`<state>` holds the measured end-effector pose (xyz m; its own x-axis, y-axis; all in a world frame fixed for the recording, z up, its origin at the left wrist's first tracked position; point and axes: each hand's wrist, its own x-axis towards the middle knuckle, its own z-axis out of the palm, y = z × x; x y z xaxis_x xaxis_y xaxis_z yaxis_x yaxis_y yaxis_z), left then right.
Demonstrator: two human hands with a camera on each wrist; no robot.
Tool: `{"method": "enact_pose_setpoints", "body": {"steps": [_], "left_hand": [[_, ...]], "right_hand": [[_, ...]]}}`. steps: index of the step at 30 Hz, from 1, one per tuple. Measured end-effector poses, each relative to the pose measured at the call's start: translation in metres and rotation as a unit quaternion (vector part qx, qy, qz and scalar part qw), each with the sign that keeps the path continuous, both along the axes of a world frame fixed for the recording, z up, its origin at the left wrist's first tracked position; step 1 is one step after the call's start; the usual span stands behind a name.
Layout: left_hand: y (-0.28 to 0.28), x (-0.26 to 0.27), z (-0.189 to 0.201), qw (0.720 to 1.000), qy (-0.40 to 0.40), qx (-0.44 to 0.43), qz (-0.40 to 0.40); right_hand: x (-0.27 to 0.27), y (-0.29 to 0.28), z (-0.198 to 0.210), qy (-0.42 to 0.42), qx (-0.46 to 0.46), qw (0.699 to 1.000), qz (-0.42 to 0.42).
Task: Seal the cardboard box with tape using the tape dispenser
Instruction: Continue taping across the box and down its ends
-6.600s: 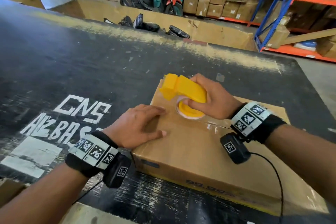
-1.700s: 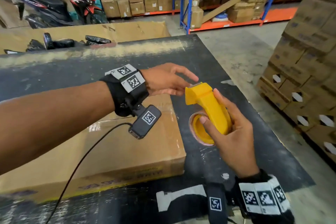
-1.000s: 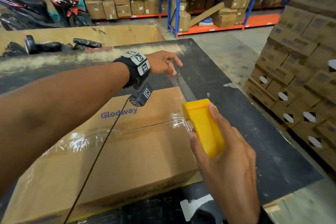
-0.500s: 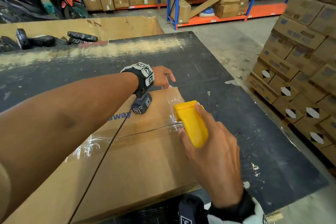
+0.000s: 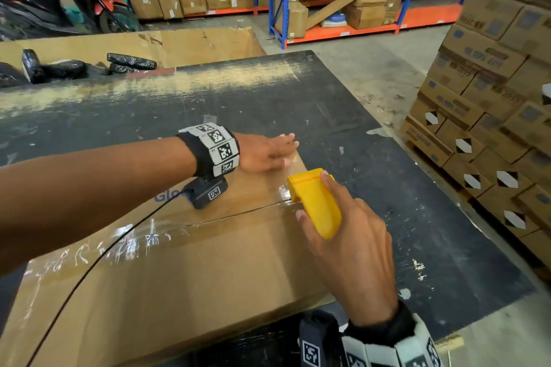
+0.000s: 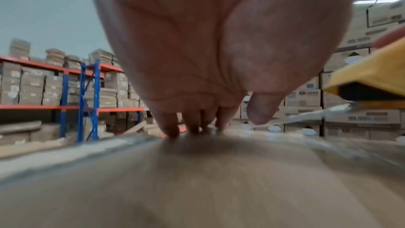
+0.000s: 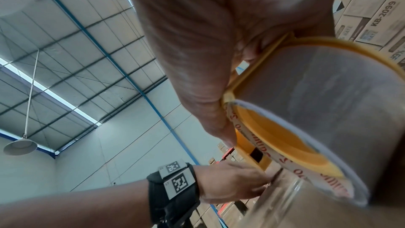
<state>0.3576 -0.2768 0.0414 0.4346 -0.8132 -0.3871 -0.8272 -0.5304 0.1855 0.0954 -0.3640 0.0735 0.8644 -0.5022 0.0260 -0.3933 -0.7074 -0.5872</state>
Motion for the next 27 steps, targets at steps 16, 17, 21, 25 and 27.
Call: {"method": "enact_pose_setpoints", "body": {"steps": [16,17,21,25,27], "left_hand": [[-0.002,-0.02,-0.001,0.998,0.012,0.055,0.005],[-0.003,-0.02,-0.001,0.999,0.009,0.052,0.004],[-0.001,-0.019,-0.003,0.999,0.005,0.038,0.008],[0.001,-0.019,-0.005,1.0,-0.002,0.03,0.009],[0.001,-0.016,-0.007,1.0,-0.01,0.026,0.006]], "right_hand": [[-0.19,0.007,-0.019,-0.011,-0.03,0.998,-0.061],[-0.192,0.009,-0.023,-0.011,-0.032,0.998,-0.061],[-0.186,0.01,-0.04,0.02,-0.045,0.996,-0.071],[-0.174,0.005,-0.049,0.069,-0.056,0.995,-0.05],[-0.163,-0.006,-0.05,0.088,-0.064,0.993,-0.039]]}}
